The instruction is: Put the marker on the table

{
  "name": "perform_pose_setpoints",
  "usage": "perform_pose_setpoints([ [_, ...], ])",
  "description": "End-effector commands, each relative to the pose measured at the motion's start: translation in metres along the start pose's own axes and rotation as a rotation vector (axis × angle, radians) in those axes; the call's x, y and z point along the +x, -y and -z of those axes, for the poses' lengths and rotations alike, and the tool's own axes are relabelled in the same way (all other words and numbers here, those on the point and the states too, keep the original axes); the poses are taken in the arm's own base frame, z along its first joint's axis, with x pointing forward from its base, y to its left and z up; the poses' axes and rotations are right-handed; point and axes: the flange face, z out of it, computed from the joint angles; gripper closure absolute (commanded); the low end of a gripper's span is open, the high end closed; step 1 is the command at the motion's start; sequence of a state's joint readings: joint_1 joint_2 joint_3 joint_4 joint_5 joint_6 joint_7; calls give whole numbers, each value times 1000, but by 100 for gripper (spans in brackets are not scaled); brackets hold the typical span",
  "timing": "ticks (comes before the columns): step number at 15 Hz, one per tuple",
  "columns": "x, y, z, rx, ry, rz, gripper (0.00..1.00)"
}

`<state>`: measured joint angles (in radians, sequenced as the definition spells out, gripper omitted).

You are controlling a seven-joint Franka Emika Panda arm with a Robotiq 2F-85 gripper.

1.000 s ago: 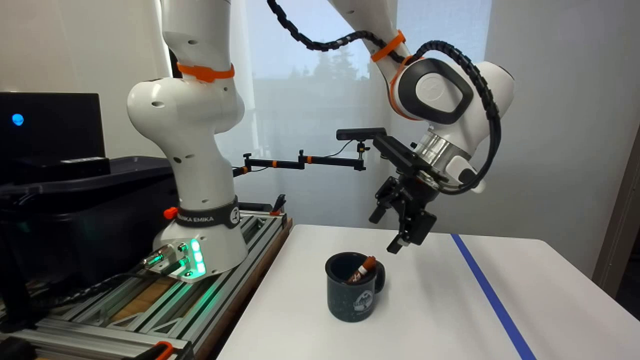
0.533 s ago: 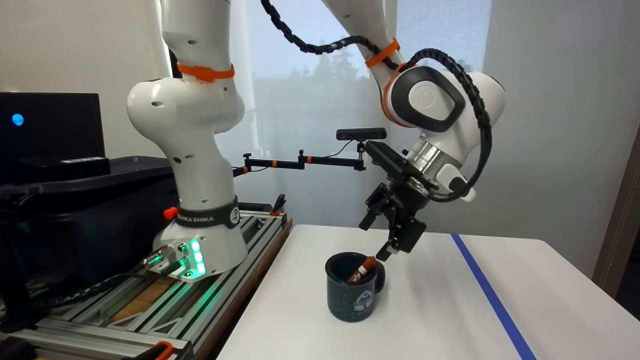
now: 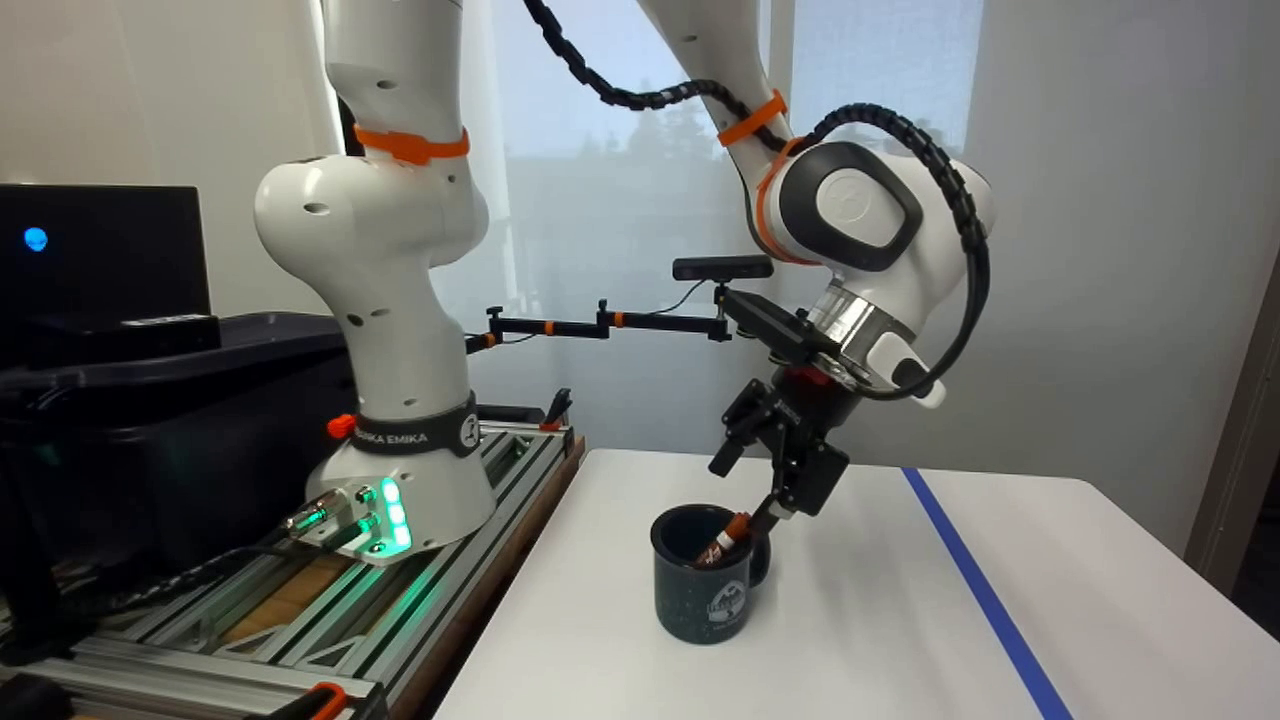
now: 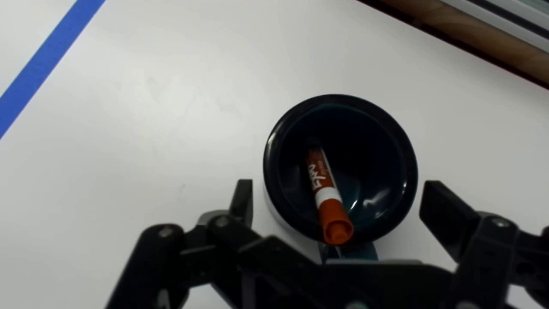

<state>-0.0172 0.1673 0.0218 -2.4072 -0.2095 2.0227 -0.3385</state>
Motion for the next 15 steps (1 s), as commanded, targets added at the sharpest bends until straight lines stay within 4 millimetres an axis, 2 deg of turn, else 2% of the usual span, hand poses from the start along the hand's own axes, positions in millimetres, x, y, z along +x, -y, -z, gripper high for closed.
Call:
perform_pose_setpoints([
  [1, 6, 7, -5, -44, 7, 2, 0],
  [7, 18, 7, -14, -60, -17, 10, 0],
  [9, 21, 4, -15, -67, -29, 9, 14],
  [10, 22, 3, -16, -71, -34, 7, 31],
  [11, 22, 2, -16, -75, -40, 4, 34],
  [12, 23, 1, -15, -80, -45, 0, 30],
  [14, 24, 0, -13, -87, -54, -3, 40],
  [15, 25, 0, -12, -90, -56, -4, 42],
])
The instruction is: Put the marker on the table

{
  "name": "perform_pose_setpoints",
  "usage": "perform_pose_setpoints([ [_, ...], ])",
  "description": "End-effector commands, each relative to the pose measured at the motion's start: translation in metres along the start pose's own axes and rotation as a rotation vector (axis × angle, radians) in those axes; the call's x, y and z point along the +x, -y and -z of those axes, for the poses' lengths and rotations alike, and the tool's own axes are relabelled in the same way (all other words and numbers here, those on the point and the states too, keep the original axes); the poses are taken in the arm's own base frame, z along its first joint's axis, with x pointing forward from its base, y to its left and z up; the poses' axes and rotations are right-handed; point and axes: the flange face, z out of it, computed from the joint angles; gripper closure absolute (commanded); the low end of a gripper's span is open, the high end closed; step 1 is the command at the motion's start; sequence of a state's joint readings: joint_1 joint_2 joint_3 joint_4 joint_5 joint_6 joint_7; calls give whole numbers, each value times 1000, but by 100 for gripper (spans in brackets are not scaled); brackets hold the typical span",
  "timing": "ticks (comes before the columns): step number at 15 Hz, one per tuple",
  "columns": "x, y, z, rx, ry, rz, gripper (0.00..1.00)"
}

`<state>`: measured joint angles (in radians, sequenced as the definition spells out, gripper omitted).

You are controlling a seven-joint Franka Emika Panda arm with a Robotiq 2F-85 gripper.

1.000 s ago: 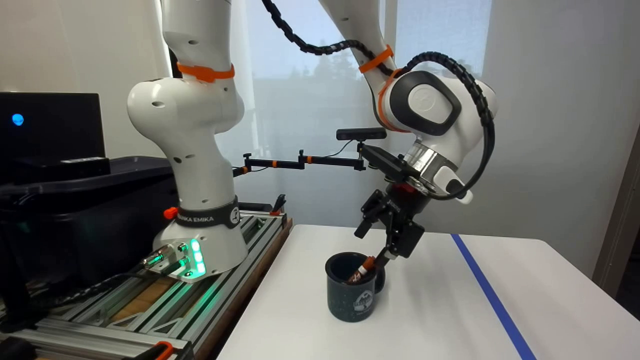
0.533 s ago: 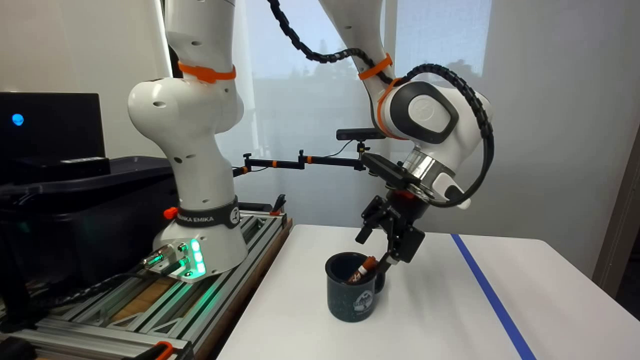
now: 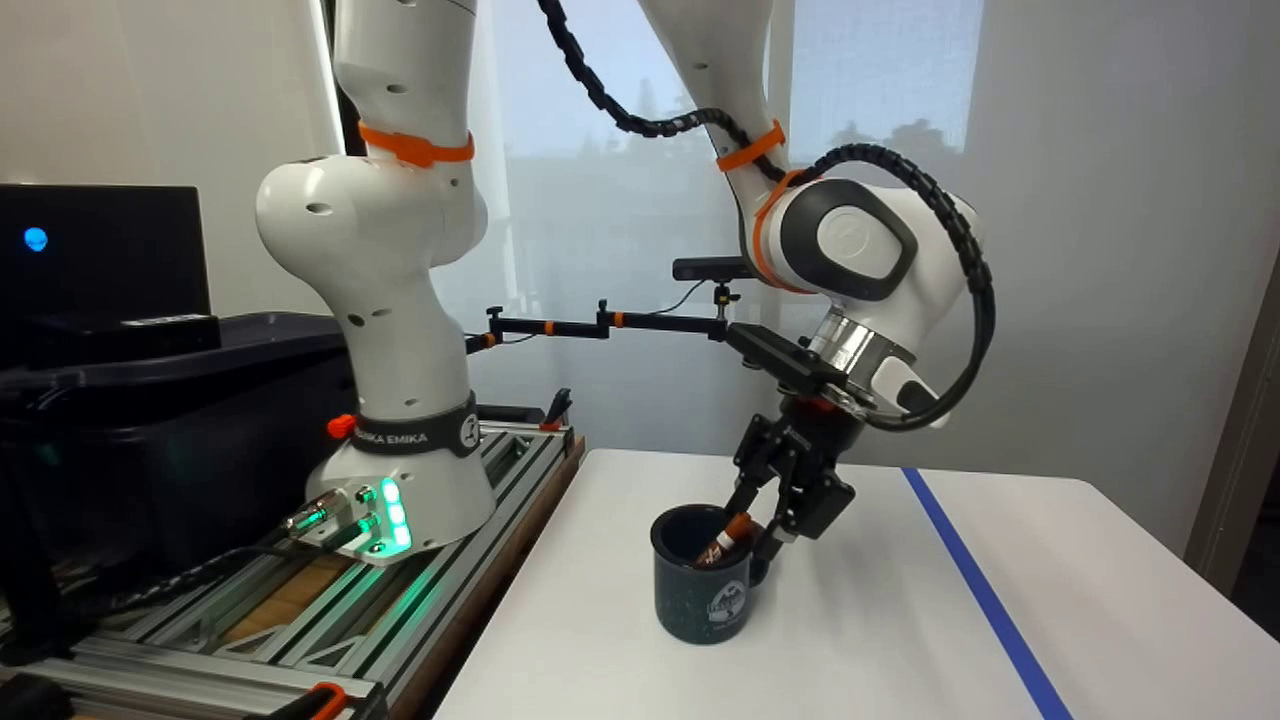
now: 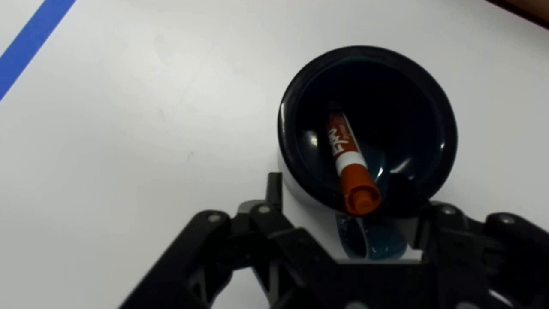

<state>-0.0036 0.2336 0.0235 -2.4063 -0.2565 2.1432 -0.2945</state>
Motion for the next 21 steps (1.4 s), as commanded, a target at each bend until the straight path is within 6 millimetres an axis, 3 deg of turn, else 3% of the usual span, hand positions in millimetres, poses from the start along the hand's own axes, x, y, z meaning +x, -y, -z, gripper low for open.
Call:
perform_pose_setpoints([
  [1, 2, -2, 6, -39, -13, -8, 41],
  [2, 2, -2, 8, -41, -16, -8, 45],
  [8, 2, -4, 19, -48, -29, -16, 42],
  [11, 1, -1, 22, -36, -26, -17, 50],
  [21, -14, 4, 28, 24, 47, -34, 50],
])
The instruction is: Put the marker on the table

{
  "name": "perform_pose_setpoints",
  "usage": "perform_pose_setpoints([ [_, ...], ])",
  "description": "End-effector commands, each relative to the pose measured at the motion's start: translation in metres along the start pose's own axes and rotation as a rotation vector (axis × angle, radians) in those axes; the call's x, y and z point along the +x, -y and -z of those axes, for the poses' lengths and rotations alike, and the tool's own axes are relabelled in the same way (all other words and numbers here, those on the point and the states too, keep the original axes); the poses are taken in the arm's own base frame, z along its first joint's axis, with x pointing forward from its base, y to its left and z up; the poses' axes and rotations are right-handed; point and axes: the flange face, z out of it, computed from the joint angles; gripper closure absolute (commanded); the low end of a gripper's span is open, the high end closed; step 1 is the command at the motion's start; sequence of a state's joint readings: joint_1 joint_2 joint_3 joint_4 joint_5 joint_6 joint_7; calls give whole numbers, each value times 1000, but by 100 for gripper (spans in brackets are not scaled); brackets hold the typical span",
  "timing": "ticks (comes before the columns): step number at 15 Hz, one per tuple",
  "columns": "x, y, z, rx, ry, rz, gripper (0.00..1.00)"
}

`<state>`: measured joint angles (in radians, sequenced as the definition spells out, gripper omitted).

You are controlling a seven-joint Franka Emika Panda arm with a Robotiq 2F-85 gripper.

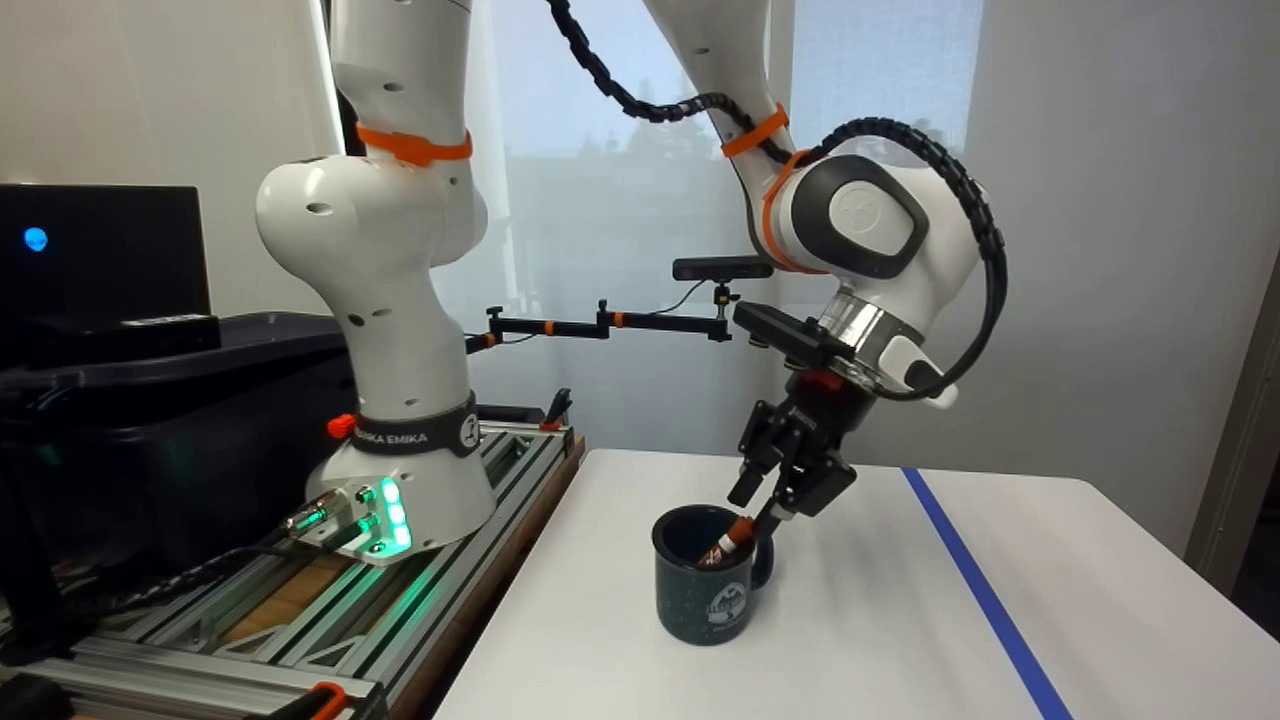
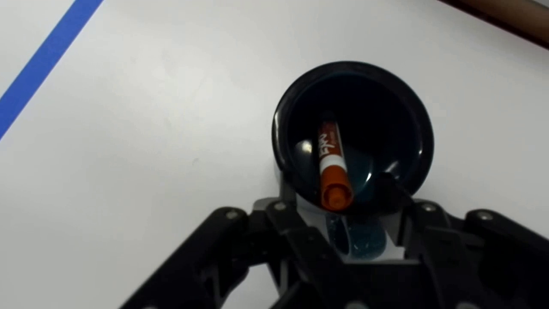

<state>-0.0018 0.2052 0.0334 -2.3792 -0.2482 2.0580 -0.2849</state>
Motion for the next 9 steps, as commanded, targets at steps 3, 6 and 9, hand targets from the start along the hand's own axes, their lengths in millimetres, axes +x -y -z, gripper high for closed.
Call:
perform_pose_setpoints([
  [3, -8, 1, 6, 17, 16, -20, 49],
  [6, -6, 0, 1, 22, 24, -19, 53],
  [9, -3, 0, -2, 24, 25, -18, 53],
])
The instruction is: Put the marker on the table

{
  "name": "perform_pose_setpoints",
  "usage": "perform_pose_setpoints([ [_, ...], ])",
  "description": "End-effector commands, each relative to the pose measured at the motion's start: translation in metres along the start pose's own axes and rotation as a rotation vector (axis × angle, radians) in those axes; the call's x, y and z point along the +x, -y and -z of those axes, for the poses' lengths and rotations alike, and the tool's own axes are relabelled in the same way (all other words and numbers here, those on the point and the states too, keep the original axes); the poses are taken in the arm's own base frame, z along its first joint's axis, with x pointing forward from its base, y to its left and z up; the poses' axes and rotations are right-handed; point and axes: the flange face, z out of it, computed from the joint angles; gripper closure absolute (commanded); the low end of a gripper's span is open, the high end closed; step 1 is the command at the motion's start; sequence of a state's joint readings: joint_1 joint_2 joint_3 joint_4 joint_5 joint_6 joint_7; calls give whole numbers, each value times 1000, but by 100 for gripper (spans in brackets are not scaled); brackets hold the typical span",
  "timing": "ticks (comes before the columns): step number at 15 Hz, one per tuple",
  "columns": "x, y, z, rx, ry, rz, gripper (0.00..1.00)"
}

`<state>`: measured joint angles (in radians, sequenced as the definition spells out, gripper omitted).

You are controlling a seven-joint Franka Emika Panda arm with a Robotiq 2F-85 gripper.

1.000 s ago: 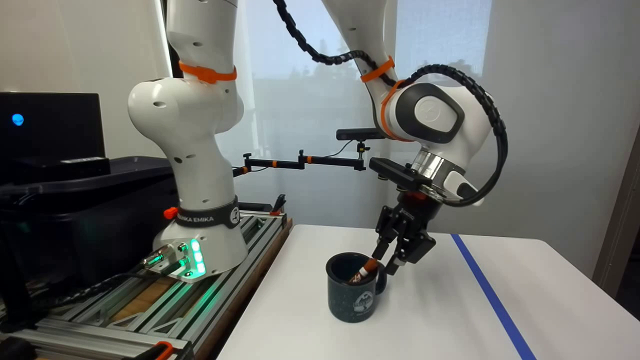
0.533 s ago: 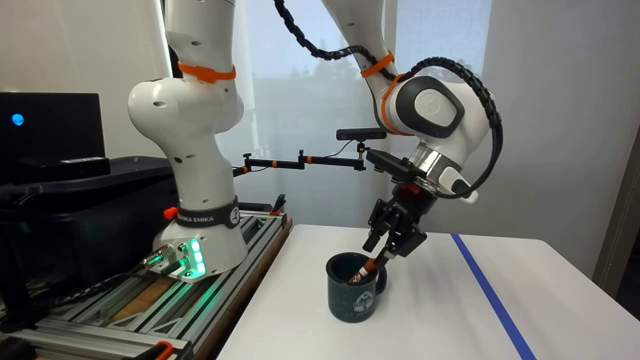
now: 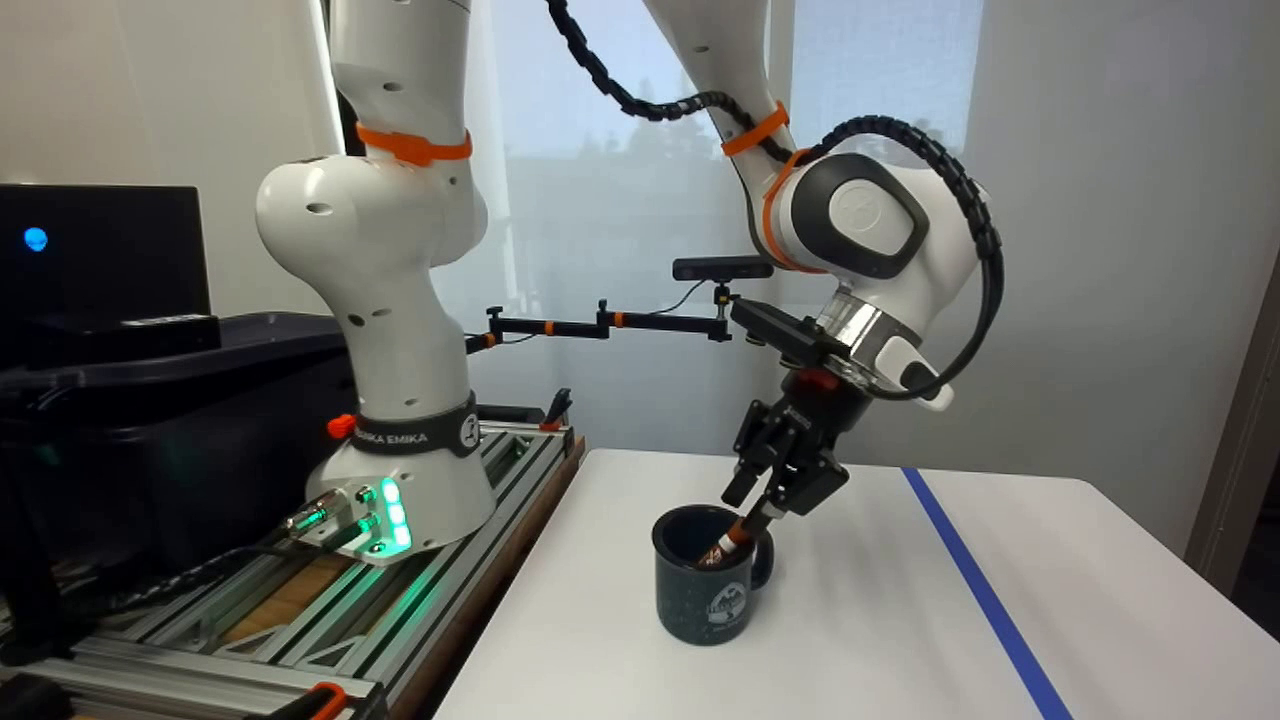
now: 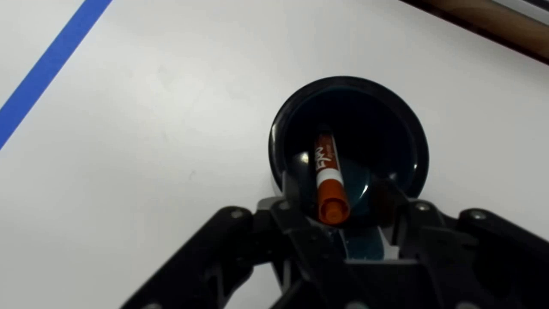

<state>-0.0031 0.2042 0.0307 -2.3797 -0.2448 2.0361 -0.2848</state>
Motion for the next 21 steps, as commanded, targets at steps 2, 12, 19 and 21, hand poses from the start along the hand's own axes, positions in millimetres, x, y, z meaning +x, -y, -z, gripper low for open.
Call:
perform_pose_setpoints([
  [2, 1, 1, -1, 14, 6, -11, 56],
  [12, 10, 0, -12, 15, 6, -4, 55],
  [19, 12, -4, -9, 8, -13, 1, 89],
  [21, 13, -4, -9, 8, -18, 4, 88],
])
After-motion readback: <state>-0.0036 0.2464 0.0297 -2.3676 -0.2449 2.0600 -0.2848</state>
